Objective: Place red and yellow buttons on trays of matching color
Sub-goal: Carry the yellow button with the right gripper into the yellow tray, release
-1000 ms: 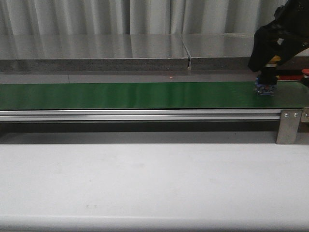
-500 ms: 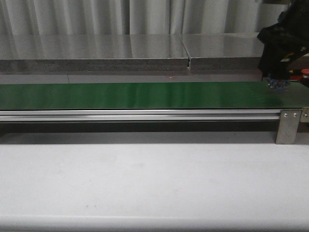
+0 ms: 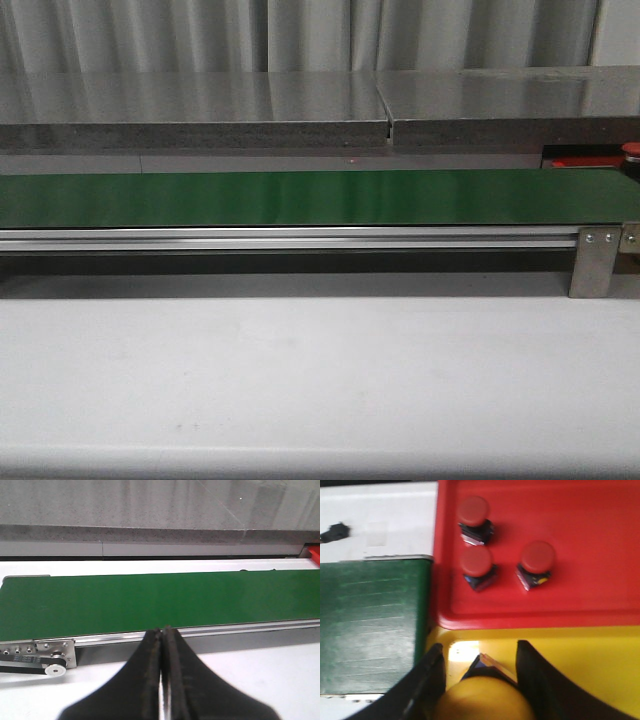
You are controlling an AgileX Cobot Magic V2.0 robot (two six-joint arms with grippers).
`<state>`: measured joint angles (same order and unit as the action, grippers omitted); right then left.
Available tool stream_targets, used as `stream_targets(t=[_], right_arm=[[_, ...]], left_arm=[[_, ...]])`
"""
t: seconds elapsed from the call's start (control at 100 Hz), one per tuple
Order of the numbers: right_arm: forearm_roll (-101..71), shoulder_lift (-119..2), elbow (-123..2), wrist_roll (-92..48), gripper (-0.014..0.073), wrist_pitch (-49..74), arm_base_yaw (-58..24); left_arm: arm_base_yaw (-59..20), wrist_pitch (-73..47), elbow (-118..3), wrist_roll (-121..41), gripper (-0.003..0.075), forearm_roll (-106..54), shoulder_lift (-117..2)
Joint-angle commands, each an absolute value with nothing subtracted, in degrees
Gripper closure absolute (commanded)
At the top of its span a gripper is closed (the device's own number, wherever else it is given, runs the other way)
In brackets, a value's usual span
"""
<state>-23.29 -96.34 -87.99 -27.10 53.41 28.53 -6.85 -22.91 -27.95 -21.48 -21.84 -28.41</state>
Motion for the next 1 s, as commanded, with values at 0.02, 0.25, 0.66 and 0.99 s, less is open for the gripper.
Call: stream_targets(t=[0.02, 0.25, 0.66, 0.99], right_arm=[[-25.64, -93.77, -86.70, -26.96, 0.0398, 46.79, 32.20], [-28.51, -97.19, -83.75, -27.67, 0.0398, 40.99, 33.92], [-28.64, -107.85, -83.75, -27.67, 0.0398, 39.24, 33.36], [-28.68, -110.90, -83.32, -27.81, 0.0398, 38.57, 32.86]], left_arm=[[-7.25, -18.51, -29.46, -21.34, 0.0739, -23.01, -28.87], [-7.25, -18.51, -29.46, -21.34, 0.0739, -23.01, -28.87], [-7.25, -18.51, -29.46, -21.34, 0.0739, -23.01, -28.87], [-7.25, -18.51, -29.46, -21.34, 0.0739, -23.01, -28.87]])
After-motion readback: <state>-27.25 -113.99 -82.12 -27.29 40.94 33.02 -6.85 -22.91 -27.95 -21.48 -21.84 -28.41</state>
